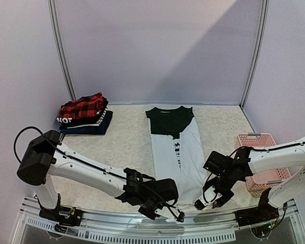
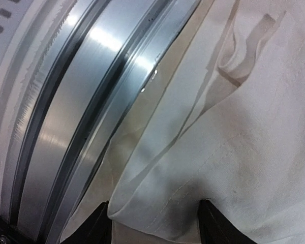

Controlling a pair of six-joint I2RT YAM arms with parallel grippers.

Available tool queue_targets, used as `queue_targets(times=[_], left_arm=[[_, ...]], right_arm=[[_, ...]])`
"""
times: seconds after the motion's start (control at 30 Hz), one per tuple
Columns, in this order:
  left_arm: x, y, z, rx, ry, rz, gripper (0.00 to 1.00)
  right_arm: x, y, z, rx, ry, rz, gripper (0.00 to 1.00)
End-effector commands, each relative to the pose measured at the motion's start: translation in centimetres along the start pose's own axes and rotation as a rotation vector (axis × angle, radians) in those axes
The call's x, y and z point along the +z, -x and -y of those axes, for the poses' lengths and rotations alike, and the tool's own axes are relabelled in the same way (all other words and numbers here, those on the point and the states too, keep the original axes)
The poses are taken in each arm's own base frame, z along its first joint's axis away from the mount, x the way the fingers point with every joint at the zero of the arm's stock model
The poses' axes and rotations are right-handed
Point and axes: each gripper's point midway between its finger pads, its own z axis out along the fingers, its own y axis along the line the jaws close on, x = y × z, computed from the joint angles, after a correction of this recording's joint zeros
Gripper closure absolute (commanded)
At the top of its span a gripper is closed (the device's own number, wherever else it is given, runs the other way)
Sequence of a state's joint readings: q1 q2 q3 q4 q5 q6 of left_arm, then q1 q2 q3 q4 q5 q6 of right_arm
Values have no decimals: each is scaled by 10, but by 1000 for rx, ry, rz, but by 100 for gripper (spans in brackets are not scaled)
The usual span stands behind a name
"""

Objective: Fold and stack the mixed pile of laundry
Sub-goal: Rotate the rectangle-folded T-shirt at the center of the board, then fold the rectangle-folded T-shirt at the center of the board.

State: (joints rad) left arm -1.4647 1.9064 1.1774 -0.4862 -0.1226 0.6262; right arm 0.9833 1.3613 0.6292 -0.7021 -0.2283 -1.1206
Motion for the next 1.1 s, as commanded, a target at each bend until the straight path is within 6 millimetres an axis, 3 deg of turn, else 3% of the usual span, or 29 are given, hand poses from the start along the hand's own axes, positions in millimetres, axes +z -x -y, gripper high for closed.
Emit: queue_targets(times=[0.0, 0.1, 0.2, 0.4, 0.63, 0.83, 0.97, 1.07], left_arm=[[10, 0, 10, 8, -5, -20, 83], [12, -4, 8, -10, 12, -34, 95], [7, -5, -3, -52, 74, -42, 100], [-23, -16, -52, -194, 300, -35, 100], [-50, -49, -99, -312, 536, -75, 100], [-68, -64, -140, -418, 674, -90, 100], [-60, -84, -167, -505, 731, -137, 100], [-53, -98, -189, -580, 796, -162, 100]], right_arm=[[13, -6, 3, -4, -34, -37, 48], [13, -7, 1, 6, -12, -48, 80], [2, -1, 2, 39, -8, -33, 93], [-44, 14, 18, 66, -116, 7, 99], [-75, -12, 52, 138, -246, -55, 100], [-100, -34, 110, 292, -417, -14, 100], [-122, -57, 155, 449, -518, 57, 100], [-126, -73, 188, 524, -594, 58, 100]])
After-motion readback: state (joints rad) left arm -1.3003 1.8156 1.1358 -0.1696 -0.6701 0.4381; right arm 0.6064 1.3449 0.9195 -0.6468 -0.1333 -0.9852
